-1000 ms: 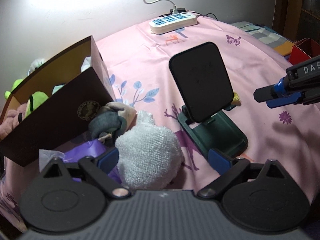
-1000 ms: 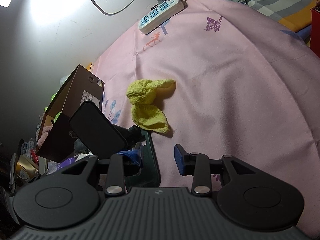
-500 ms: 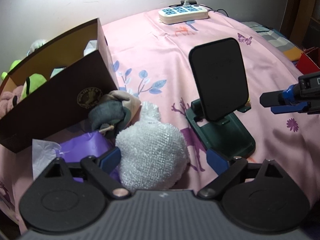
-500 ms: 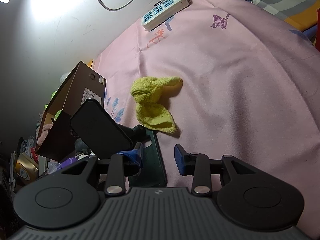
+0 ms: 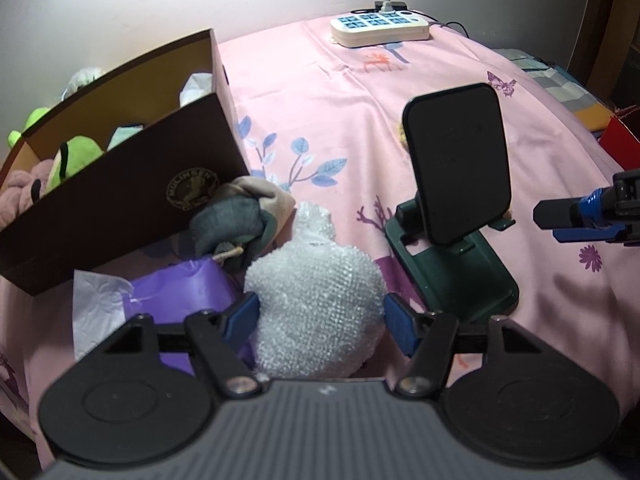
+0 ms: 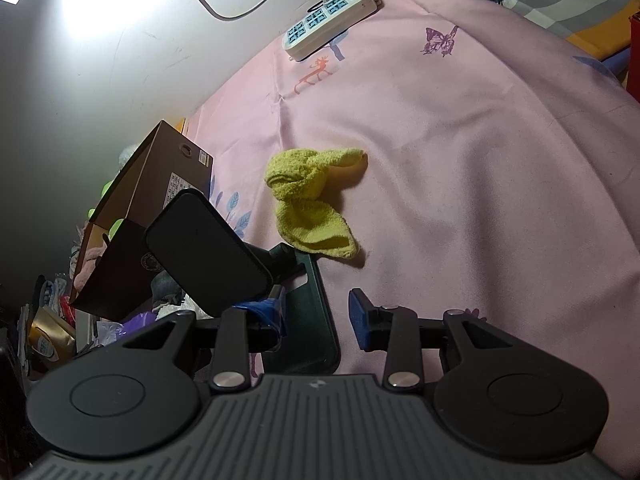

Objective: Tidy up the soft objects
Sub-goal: 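Close the left tool on the white mesh sponge, then carry the white mesh sponge into the brown box and open the left tool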

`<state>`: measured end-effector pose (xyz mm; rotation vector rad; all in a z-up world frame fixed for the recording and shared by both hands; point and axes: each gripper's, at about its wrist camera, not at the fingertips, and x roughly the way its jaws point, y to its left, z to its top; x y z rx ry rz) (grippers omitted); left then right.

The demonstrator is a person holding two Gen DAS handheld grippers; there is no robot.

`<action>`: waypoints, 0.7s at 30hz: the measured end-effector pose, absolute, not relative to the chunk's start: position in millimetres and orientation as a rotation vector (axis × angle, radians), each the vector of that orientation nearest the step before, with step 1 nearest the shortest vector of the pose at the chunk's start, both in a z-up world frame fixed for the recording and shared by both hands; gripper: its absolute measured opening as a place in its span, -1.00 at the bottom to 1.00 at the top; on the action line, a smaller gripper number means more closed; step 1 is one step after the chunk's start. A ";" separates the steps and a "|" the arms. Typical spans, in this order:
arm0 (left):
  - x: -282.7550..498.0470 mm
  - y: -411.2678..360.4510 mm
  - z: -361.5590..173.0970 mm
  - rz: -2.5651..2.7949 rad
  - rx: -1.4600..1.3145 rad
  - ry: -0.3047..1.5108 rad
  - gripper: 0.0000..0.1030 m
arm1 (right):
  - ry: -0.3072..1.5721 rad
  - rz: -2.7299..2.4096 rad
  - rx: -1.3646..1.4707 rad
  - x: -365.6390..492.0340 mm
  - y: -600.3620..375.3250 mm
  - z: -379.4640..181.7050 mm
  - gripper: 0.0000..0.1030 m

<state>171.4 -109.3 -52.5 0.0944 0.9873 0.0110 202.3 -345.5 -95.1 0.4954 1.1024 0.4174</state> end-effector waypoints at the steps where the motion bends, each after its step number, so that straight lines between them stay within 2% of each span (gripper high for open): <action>1: 171.0 -108.3 -52.5 0.010 0.089 0.988 0.18 | 1.103 0.413 0.498 202.0 -346.0 -95.4 -0.64; 15: 157.2 -105.4 -47.2 0.001 0.050 0.970 0.03 | 1.104 0.400 0.513 194.8 -349.0 -95.6 -0.64; 21: 146.1 -102.8 -29.2 -0.021 0.004 0.940 0.02 | 1.099 0.387 0.513 193.2 -351.3 -94.3 -0.64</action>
